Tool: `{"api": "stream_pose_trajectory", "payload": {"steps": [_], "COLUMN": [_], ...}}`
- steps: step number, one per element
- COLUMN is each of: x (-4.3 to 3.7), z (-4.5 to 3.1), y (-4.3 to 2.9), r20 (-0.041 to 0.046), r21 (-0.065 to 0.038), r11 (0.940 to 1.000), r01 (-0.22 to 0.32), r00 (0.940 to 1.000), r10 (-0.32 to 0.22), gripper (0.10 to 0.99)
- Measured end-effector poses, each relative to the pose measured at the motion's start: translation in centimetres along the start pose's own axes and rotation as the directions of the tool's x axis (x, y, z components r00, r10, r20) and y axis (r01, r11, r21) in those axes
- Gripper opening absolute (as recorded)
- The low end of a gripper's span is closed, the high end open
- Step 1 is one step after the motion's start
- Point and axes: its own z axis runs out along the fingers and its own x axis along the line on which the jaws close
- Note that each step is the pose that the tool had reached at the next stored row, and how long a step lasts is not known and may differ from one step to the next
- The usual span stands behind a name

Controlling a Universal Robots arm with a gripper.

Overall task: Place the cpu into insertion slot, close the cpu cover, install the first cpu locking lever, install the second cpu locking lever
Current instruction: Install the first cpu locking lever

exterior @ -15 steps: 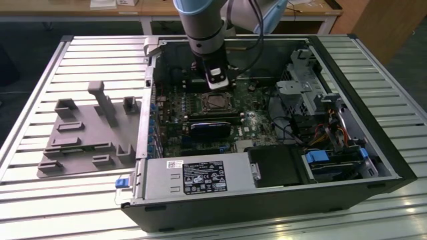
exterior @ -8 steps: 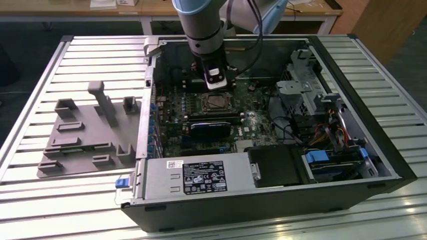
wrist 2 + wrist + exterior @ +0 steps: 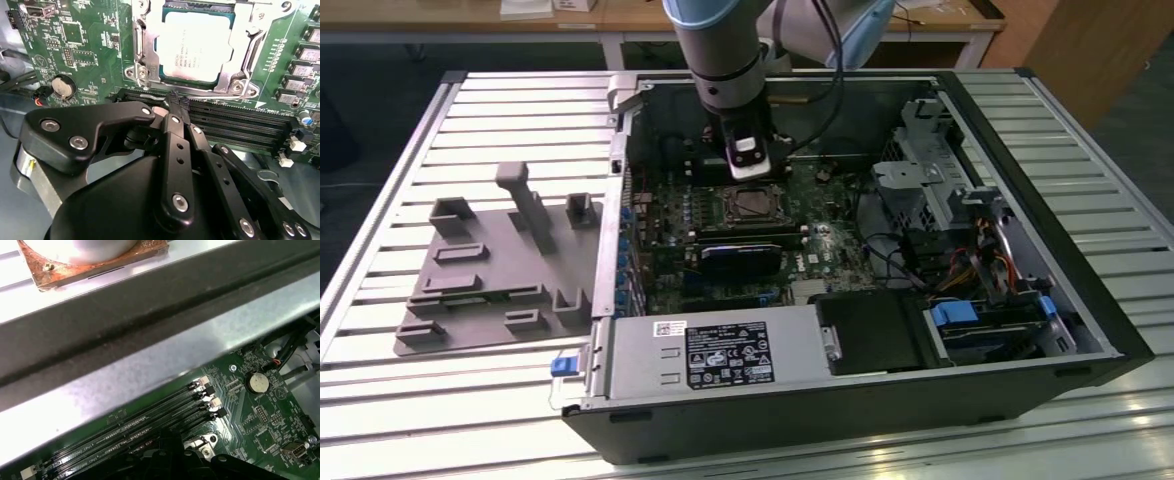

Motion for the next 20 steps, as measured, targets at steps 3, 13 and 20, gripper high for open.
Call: {"api": "stream_pose_trajectory", "payload": {"steps": [3,13,20], "x": [0.03,0.08,0.08], "z": [0.12,0.40,0.58], "y": [0.00,-0.06,-0.10], "r20": [0.0033,0.0148,0.0191], "r21": [0.003,0.015,0.018], "r11": [1.0000,0.9994,0.9989], "r01": [-0.007,-0.030,-0.042], "r00": [1.0000,0.9994,0.9989], "r10": [0.007,0.030,0.042], "gripper": [0.102,0.102,0.102]}}
